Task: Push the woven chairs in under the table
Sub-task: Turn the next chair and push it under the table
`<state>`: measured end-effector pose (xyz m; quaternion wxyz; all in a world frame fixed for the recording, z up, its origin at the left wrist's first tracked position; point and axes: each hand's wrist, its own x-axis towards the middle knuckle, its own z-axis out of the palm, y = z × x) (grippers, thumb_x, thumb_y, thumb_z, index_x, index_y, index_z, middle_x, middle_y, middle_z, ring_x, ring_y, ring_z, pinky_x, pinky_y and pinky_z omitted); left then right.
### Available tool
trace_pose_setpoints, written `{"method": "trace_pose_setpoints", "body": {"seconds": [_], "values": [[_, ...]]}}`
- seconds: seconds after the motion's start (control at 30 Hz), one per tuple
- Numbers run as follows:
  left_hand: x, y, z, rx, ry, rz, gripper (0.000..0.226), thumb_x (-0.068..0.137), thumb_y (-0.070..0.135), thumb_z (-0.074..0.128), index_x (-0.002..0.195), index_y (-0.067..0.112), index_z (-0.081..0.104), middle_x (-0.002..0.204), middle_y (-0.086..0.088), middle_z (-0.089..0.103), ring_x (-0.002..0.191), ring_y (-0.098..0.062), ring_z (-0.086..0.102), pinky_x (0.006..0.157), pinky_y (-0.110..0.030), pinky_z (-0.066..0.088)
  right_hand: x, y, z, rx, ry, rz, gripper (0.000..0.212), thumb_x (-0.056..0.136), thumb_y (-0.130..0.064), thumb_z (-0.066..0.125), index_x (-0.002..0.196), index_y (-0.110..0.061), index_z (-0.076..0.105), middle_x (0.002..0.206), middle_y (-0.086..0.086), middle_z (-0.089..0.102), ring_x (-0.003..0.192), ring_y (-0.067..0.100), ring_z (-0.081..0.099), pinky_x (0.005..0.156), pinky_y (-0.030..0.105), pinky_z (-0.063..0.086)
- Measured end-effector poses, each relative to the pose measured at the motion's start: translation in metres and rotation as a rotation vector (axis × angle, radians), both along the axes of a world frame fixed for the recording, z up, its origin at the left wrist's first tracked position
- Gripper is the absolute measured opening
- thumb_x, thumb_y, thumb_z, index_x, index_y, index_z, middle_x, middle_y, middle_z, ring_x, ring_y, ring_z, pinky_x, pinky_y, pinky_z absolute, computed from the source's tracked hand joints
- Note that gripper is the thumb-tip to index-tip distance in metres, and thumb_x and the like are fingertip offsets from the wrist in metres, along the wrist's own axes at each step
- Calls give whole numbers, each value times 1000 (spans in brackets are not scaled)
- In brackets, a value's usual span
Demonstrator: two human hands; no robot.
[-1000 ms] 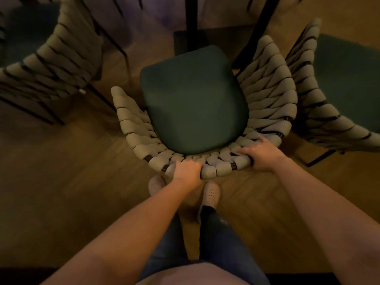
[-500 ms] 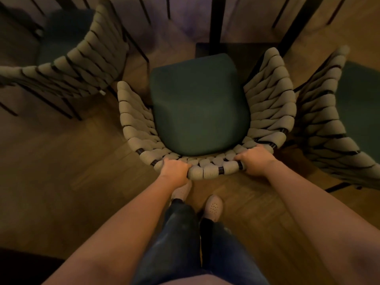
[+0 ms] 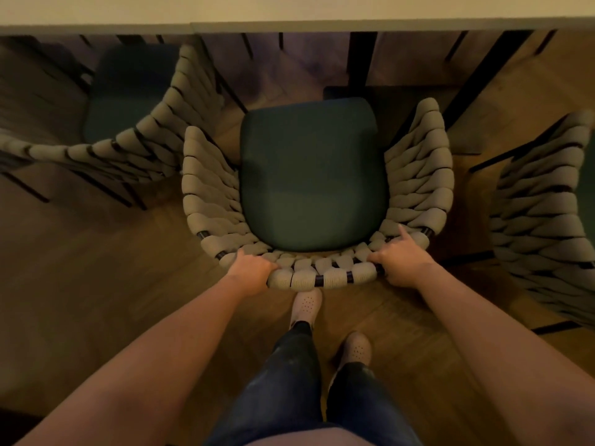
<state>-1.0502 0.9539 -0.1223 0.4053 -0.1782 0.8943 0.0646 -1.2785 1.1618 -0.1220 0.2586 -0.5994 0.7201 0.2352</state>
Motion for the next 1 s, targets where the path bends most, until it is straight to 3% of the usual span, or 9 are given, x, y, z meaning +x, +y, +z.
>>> {"method": "trace_pose_setpoints", "body": {"seconds": [0.1,0.3,0.6,1.0], "values": [[2,-13,2,11,-19,-19,47,94,24,50,139,37,46,134,6,56,125,-20,50,111,-53,21,5,-8,-4,26,-24,-28,39,92,-21,55,129,-33,53,114,-3,63,112,20,57,113,50,27],[7,-31,5,-2,-10,-33,46,96,23,47,140,37,44,136,6,53,127,-19,49,115,-58,13,14,-24,-1,71,-26,-14,44,95,-16,50,137,-29,49,124,2,60,119,22,54,117,51,22],[8,-37,9,-40,12,-90,51,97,22,49,145,33,37,146,4,42,129,-21,47,115,-61,14,5,-39,21,80,-17,32,42,95,-17,51,136,-27,49,124,2,60,116,20,56,116,48,26],[-38,-43,3,-51,82,-71,46,94,22,51,139,30,46,135,3,54,120,-22,55,109,-51,26,-48,-51,27,60,-23,-22,50,94,-16,53,140,-32,46,133,-3,57,129,17,48,121,49,13]]}}
